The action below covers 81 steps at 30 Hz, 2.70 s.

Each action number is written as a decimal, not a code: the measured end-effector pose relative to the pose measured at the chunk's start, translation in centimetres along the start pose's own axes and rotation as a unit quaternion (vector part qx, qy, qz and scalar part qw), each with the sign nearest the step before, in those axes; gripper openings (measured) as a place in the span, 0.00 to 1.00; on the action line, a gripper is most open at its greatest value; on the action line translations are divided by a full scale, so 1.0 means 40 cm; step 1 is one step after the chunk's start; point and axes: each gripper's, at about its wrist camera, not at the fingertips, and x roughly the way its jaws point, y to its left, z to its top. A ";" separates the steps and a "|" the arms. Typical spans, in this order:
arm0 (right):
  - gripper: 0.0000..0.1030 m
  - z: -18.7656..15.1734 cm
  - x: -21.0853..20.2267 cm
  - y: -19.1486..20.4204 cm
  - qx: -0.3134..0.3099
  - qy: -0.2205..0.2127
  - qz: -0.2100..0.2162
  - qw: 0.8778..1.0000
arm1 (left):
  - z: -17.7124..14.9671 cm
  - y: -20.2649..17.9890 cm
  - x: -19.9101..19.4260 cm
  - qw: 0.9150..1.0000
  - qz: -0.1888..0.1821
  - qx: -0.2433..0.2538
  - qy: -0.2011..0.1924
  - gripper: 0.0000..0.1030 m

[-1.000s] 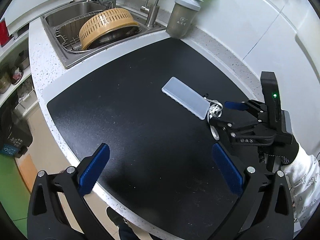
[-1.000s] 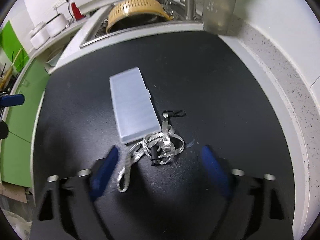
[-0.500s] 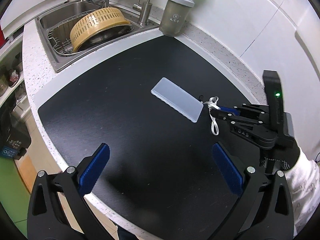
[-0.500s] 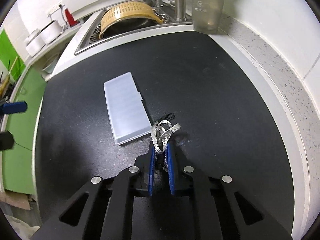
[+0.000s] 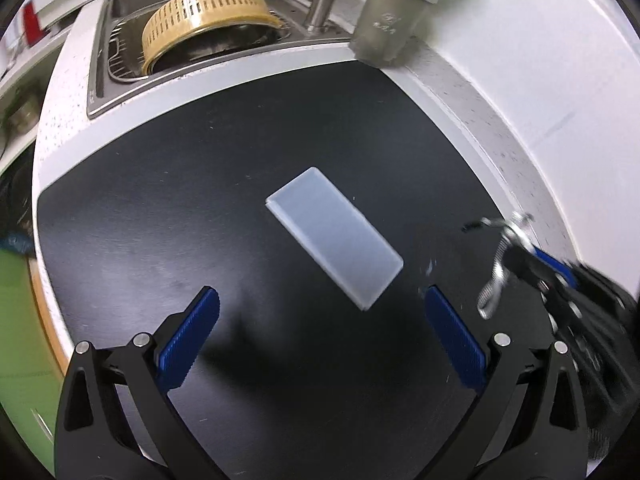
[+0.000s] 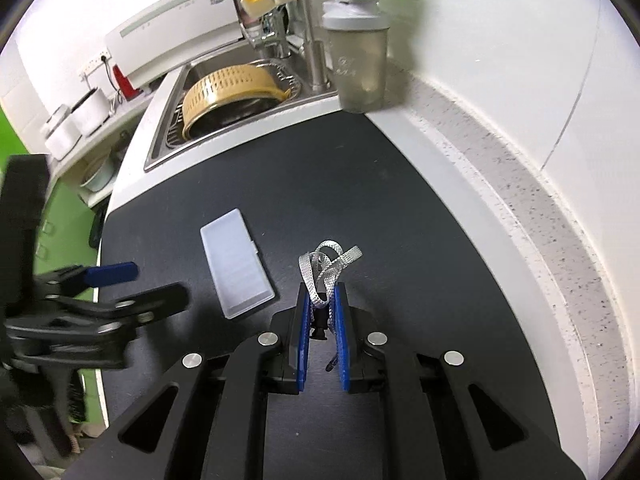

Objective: Collect trash
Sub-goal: 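Grasp the white plastic case with the left gripper, then carry the case and strap over the wastebasket with both grippers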

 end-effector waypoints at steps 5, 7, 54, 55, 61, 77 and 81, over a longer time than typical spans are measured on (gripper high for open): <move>0.11 -0.007 -0.015 -0.021 0.005 -0.006 0.004 1.000 | 0.023 -0.028 0.064 0.997 0.054 -0.063 0.009 0.97; 0.11 -0.010 -0.019 -0.029 0.004 -0.008 0.006 1.000 | 0.028 -0.034 0.083 0.994 0.071 -0.084 0.010 0.97; 0.11 0.014 -0.116 0.092 -0.012 -0.044 0.015 0.999 | 0.004 0.011 -0.023 0.996 0.080 0.016 -0.034 0.50; 0.11 0.015 -0.121 0.100 -0.014 -0.046 0.015 0.999 | 0.001 0.020 -0.043 0.996 0.074 0.026 -0.038 0.50; 0.11 0.028 -0.164 0.166 -0.021 -0.058 0.016 0.998 | -0.014 0.057 -0.152 0.995 0.036 0.080 -0.053 0.50; 0.11 0.052 -0.203 0.589 -0.115 -0.080 0.093 0.986 | -0.120 0.395 -0.495 0.987 0.022 0.113 -0.115 0.50; 0.11 0.060 -0.143 0.746 -0.149 -0.063 0.126 0.979 | -0.157 0.537 -0.535 0.988 0.033 0.090 -0.120 0.50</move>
